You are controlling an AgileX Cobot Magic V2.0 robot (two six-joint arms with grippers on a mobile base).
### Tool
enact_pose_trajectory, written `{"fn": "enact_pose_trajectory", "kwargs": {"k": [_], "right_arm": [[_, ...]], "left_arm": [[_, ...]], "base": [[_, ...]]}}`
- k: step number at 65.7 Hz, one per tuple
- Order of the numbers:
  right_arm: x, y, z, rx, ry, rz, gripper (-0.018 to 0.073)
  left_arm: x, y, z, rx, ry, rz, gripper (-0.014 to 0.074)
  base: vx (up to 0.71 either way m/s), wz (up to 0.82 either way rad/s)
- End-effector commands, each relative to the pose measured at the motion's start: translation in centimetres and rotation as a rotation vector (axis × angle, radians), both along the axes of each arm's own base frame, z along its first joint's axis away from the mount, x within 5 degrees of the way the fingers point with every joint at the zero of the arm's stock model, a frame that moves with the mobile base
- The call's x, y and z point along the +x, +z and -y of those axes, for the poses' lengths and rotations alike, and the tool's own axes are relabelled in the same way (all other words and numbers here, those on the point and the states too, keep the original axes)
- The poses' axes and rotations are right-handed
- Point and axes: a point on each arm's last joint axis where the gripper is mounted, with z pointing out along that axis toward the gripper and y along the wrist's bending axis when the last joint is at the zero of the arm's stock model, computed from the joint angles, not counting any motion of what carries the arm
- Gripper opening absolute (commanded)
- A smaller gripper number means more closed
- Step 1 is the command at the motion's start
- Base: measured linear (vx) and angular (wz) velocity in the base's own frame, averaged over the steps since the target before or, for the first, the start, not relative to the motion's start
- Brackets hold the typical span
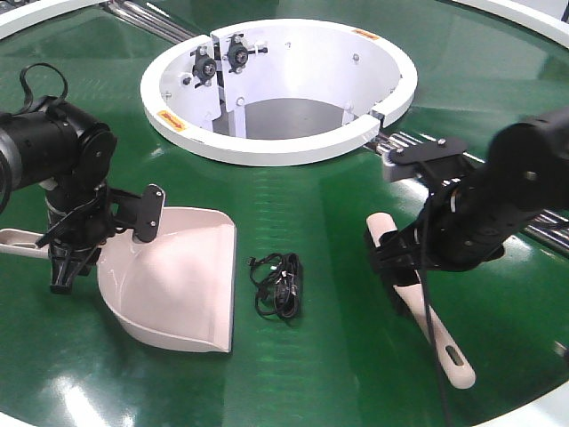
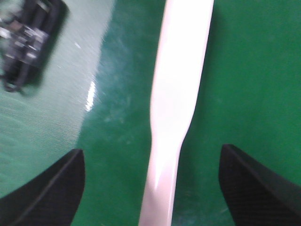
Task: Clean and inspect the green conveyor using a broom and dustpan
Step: 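Reach the right gripper to the cream-handled brush and grasp its handle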
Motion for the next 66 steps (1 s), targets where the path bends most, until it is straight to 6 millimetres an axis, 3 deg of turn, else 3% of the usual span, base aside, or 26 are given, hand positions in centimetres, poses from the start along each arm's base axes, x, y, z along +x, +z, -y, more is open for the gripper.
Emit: {"fn": "enact_pose_trajectory", "kwargs": {"k": [1, 36, 58, 66], "right_arm": [[1.1, 0.4, 0.3, -0.008, -0.044, -0.013, 0.0568], [2.8, -4.8, -0.2, -0.055, -0.079, -0.196, 0.0542], [3.3, -7.7, -0.7, -0.059, -0.092, -0.291, 0.0417], [3.5, -7.9, -0.7, -0.055, -0.097, -0.290, 0.0314]], "left_arm": [[-0.3, 2.6, 0.1, -0.006, -0.010, 0.059, -0.0006], [-0.3, 2.6, 0.1, -0.006, -0.010, 0.059, -0.0006], [-0.3, 2.6, 0.1, -0.006, -0.010, 0.059, -0.0006], [-0.3, 2.6, 0.1, -0.006, -0.010, 0.059, -0.0006]], "base": [[0.00, 0.00], [0.00, 0.00], [0.00, 0.00], [0.00, 0.00]]}}
